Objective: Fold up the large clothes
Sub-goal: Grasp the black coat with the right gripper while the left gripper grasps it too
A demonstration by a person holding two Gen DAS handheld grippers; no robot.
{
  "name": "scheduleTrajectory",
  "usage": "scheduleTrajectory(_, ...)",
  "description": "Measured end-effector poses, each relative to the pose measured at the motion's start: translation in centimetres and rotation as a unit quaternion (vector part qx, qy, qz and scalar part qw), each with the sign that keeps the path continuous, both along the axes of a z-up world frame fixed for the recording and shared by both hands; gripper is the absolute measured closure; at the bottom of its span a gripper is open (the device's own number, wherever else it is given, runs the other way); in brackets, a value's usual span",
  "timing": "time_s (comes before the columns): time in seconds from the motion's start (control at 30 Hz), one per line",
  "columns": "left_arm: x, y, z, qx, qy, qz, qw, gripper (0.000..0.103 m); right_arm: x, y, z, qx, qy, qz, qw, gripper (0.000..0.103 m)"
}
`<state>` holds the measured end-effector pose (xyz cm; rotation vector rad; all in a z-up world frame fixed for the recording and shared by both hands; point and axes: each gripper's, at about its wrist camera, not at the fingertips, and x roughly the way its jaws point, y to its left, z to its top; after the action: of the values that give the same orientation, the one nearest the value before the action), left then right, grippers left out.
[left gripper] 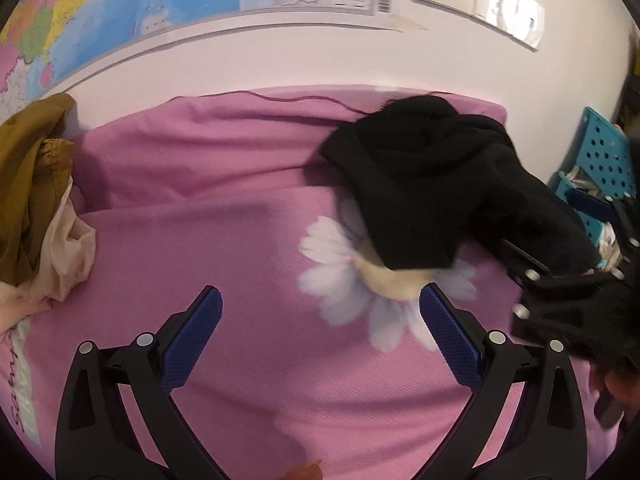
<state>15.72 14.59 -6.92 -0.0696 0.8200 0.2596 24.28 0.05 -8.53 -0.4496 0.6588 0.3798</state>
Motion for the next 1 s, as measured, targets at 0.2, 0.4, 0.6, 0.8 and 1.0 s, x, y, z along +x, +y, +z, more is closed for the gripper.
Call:
scheduleTrajectory(0.2,0.8,2.4,-0.2,0.004,0.004,0.013,0.9999,0.006,3.7,3.1,-1.7,-0.036,-0.009,0.037,0.999,0.017)
scheduleTrajectory(0.4,1.7,4.6,-0.5,0.005,0.007,0.021,0.9997,0.005,5.7,3.2,0.2,0.02,0.031,0.073,0.997,0.084)
scheduleTrajectory(0.6,3.2,5.4,0.5,0.031,-0.027,-0.004,0.9992,0.005,6.1,-4.5,8.7,0.182,0.001,0.04,0.982,0.091)
scheduleTrajectory(0.8,6.3,2.3,2.3,0.024,-0.077,-0.11,0.9906,0.005,7.5,-13.1,14.5,0.285,-0.005,-0.005,0.959,0.093)
scheduleTrajectory(1.0,9.8,-3.3,2.5,0.027,-0.108,-0.227,0.9674,0.005,8.4,-18.8,16.7,0.332,-0.011,-0.035,0.943,0.094)
